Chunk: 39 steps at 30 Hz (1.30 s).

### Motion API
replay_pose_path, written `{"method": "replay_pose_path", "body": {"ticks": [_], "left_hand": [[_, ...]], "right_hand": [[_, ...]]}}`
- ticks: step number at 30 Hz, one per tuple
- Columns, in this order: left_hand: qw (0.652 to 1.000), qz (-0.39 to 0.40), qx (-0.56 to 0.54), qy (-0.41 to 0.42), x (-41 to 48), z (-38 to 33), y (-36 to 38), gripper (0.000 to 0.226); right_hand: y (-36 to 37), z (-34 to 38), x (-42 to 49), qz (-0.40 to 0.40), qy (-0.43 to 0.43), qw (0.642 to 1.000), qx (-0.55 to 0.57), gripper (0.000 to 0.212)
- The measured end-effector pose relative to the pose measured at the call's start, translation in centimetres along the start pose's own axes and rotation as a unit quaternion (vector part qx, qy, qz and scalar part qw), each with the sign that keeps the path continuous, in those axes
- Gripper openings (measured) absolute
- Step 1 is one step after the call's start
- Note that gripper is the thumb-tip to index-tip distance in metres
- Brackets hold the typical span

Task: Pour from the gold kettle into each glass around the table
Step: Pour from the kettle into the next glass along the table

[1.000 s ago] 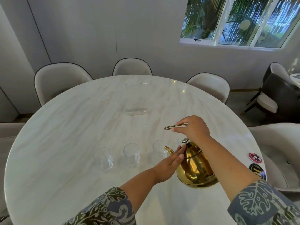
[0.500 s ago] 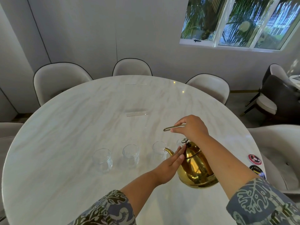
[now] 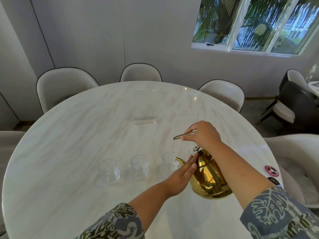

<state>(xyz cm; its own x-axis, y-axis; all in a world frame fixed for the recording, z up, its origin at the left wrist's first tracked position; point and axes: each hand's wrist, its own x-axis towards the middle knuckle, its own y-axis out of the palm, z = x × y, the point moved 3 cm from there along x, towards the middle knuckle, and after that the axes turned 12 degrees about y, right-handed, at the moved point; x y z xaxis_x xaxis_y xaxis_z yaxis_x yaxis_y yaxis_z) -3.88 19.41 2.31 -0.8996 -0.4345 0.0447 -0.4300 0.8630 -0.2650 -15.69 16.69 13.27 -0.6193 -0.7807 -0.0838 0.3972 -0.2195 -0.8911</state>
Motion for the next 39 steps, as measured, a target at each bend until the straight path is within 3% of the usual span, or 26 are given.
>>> {"method": "replay_pose_path", "body": {"ticks": [39], "left_hand": [[0.999, -0.008, -0.017, 0.035, 0.3, -0.4, 0.2, 0.052]], "right_hand": [[-1.2, 1.5, -0.7, 0.028, -0.014, 0.998, -0.05, 0.034]]}}
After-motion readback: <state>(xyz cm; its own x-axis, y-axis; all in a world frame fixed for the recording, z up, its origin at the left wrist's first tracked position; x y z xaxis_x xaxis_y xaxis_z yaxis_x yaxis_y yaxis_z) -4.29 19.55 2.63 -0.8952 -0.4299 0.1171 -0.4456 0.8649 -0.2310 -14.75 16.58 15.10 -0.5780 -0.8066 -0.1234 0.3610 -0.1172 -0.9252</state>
